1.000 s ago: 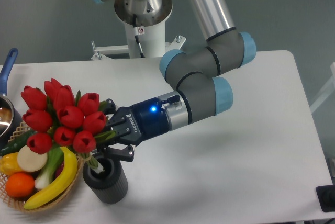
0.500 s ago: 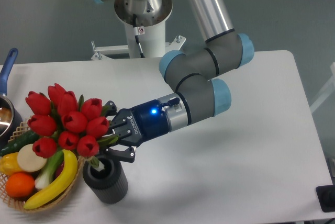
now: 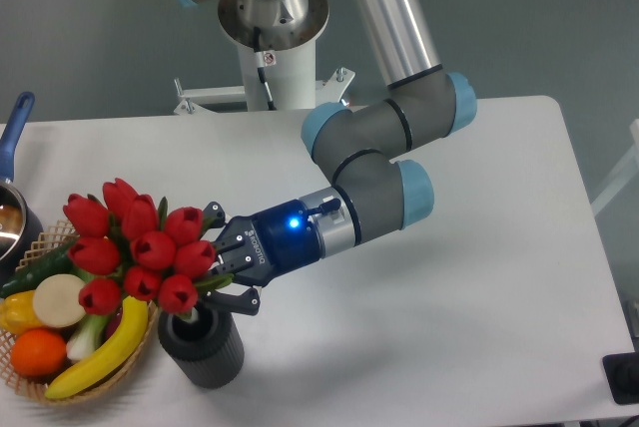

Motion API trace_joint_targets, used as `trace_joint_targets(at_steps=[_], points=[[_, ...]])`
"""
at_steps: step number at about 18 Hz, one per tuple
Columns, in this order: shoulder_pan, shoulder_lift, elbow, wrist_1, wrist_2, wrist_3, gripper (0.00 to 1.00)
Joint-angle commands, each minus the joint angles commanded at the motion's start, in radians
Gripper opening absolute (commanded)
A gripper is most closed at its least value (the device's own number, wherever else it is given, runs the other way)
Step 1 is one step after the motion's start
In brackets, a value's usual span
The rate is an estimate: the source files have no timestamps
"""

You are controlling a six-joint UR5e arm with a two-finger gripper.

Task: Insert the flowers into the vase
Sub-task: 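Push the tulip stems down into the black vase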

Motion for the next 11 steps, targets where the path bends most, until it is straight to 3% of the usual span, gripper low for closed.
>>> trace_joint_targets(at_steps=[11], points=[[0.002,-0.052,0.003,0.000,0.009,0.058,0.20]])
